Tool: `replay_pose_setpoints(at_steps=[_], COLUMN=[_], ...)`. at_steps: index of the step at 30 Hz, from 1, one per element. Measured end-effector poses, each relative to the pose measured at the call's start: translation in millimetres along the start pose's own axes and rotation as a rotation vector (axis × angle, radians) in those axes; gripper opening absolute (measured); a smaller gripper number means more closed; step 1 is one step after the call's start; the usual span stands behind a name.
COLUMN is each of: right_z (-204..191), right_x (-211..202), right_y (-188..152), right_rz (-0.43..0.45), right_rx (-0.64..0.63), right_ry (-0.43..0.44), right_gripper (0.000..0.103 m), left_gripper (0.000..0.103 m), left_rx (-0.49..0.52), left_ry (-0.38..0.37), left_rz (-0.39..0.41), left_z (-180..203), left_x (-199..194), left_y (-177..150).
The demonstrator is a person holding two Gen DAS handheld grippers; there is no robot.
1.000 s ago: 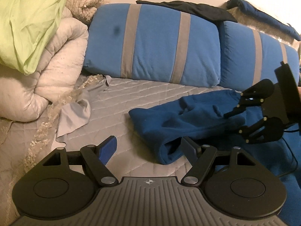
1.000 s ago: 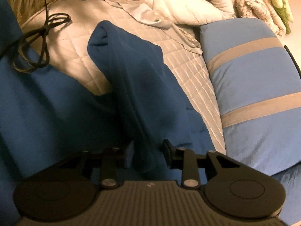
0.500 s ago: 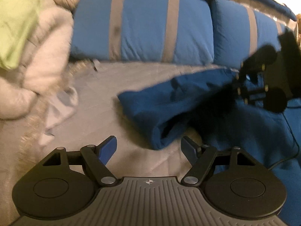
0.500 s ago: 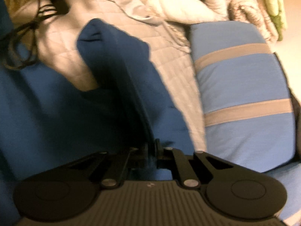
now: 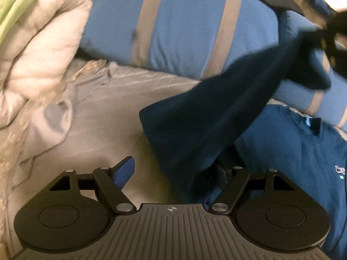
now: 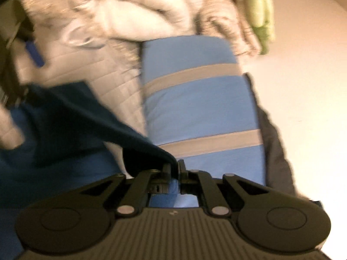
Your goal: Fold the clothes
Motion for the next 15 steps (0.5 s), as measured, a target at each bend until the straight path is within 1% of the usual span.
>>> replay_pose_setpoints(at_steps=[5, 6, 7, 10, 11, 15], right_z=[42, 52, 60, 81, 87, 109], right_x=[0, 0, -1, -2, -2, -1], right_y=[19, 22, 21, 18, 15, 2], right_rz=[-0.005, -0.008, -0.012, -0.029, -0.039, -0.08], right_rx=[0.007, 0.016, 0.024, 0.04, 0.042, 0.06], right_ry=[-0.13, -0.152, -0.161, -0.185, -0.192, -0.225], right_gripper=[0.005, 0.005, 0.005, 0.005, 0.005, 0.005], left_gripper=[0.075, 0.075, 0.075, 0.075, 0.075, 0.075], left_rx=[0.038, 0.046, 0.057, 0.122, 0.136, 0.208], left_ry=[-0.032, -0.051, -0.07, -0.055, -0.061, -0.115], left_rz=[-0.016, -0.014, -0.012, 0.013, 0.019, 0.007], left_z=[22, 26, 31, 40, 43, 58], left_x=[9, 10, 10, 6, 5, 10], left_y=[-2, -3, -4, -7, -7, -8])
Point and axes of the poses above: each gripper's, at about its wrist camera, not at the fingertips, and x roughly the way its jaws point, z to its right, y to its top, the point moved 5 cm from there along x, roughly the way its jaws point, and after that the axes turned 4 degrees about z, right-handed, at the moved point
